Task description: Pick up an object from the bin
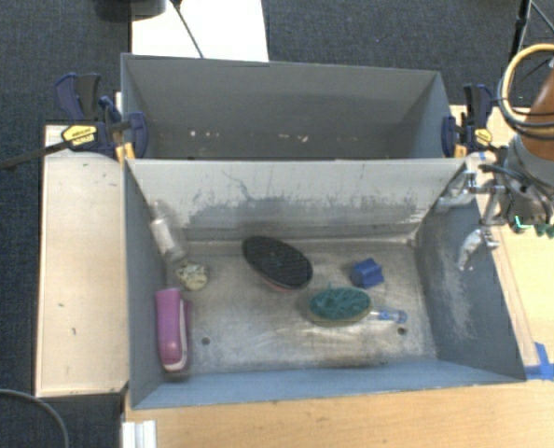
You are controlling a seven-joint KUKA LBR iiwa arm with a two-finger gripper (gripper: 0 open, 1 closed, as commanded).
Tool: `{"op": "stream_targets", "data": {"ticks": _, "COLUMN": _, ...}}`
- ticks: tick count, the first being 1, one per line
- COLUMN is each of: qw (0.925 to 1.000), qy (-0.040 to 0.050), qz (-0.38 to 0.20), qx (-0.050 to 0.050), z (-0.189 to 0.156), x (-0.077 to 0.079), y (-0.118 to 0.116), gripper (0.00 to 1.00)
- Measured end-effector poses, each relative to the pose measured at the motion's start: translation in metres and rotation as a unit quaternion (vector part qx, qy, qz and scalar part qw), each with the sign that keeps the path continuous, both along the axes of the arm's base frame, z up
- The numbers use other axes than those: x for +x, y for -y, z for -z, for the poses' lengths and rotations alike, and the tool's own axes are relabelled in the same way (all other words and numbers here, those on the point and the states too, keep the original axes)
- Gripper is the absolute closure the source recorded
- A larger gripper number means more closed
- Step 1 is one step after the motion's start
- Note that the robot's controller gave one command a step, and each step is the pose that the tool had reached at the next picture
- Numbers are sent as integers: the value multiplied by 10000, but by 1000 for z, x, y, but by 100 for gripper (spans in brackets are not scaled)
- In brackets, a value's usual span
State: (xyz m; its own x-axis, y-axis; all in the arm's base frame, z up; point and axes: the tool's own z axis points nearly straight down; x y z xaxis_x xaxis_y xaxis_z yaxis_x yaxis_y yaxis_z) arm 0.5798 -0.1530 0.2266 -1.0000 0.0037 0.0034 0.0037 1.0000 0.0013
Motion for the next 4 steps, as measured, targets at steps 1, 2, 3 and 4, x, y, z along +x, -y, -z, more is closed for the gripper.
{"op": "stream_targets", "data": {"ticks": 1, "qw": 9931, "qy": 8, "qz": -1174, "qx": 11, "z": 85, "x": -18, "y": -72, "gripper": 0}}
{"op": "stream_targets", "data": {"ticks": 2, "qw": 9923, "qy": 15, "qz": -1241, "qx": 14, "z": 141, "x": 0, "y": -116, "gripper": 0}}
{"op": "stream_targets", "data": {"ticks": 3, "qw": 9923, "qy": 25, "qz": -1241, "qx": -3, "z": 138, "x": -1, "y": -112, "gripper": 100}}
{"op": "stream_targets", "data": {"ticks": 4, "qw": 9935, "qy": 75, "qz": -1132, "qx": -11, "z": -18, "x": -22, "y": -136, "gripper": 100}}
